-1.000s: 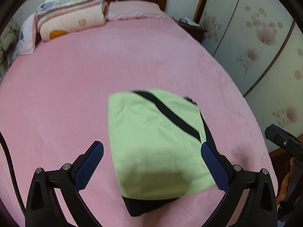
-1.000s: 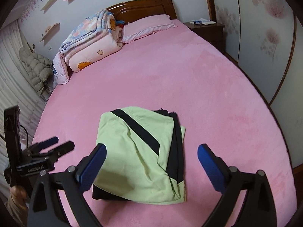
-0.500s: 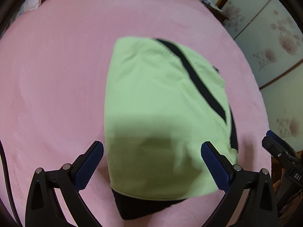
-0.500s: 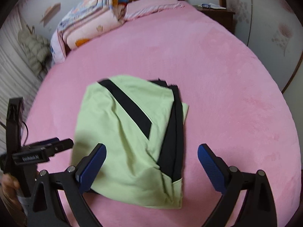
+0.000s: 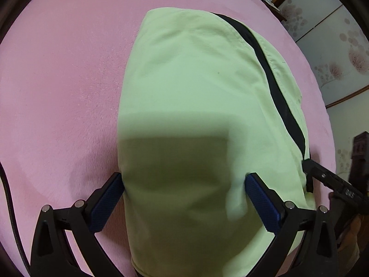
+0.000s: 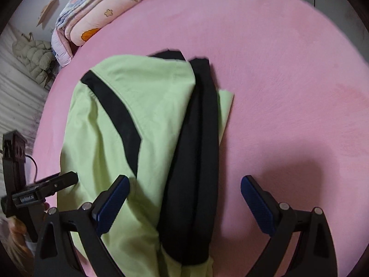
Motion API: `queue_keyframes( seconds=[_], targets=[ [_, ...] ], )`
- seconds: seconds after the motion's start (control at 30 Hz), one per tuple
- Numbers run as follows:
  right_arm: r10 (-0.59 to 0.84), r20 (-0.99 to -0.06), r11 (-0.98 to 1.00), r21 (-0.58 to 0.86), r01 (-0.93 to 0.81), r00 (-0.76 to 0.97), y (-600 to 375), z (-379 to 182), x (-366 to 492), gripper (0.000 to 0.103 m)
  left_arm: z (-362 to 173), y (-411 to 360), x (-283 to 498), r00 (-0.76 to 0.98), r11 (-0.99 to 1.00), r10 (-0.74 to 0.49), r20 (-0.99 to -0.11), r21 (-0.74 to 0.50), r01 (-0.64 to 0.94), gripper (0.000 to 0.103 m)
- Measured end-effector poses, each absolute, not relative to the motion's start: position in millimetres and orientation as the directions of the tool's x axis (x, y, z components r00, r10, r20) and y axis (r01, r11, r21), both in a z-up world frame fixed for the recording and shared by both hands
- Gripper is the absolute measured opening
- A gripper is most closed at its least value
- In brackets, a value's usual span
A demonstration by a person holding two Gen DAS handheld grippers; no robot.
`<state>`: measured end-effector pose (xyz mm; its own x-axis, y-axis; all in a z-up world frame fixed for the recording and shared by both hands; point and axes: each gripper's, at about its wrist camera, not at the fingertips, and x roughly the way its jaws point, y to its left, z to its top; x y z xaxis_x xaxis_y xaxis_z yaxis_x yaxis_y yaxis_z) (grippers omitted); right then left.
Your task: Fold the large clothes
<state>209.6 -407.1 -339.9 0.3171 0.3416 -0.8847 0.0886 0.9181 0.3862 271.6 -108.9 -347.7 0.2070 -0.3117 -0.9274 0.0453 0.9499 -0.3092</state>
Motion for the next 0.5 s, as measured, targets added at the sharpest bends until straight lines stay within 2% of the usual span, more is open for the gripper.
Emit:
queue_keyframes(
  seconds=[0.13, 0.27, 0.5],
  targets=[
    [0.385, -0.870, 0.896, 0.432, 0.101, 0.308, -411, -353, 218, 0.098, -363, -103, 274, 0.193, 0.928, -0.371, -0.908, -0.368, 0.056, 0.103],
    [0.417, -0.858, 0.886, 0.457, 0.077, 0.300, -412, -358, 223, 0.099, -387, -90, 281, 0.140, 0.864, -0.501, -0.854, -0.504, 0.014, 0.103],
    [0.449, -0.849, 0.883, 0.470, 0.008, 0.280, -402, -367, 229, 0.099, -389, -91, 275, 0.138, 0.856, -0.516, -0.845, -0.509, 0.086, 0.103]
  ],
)
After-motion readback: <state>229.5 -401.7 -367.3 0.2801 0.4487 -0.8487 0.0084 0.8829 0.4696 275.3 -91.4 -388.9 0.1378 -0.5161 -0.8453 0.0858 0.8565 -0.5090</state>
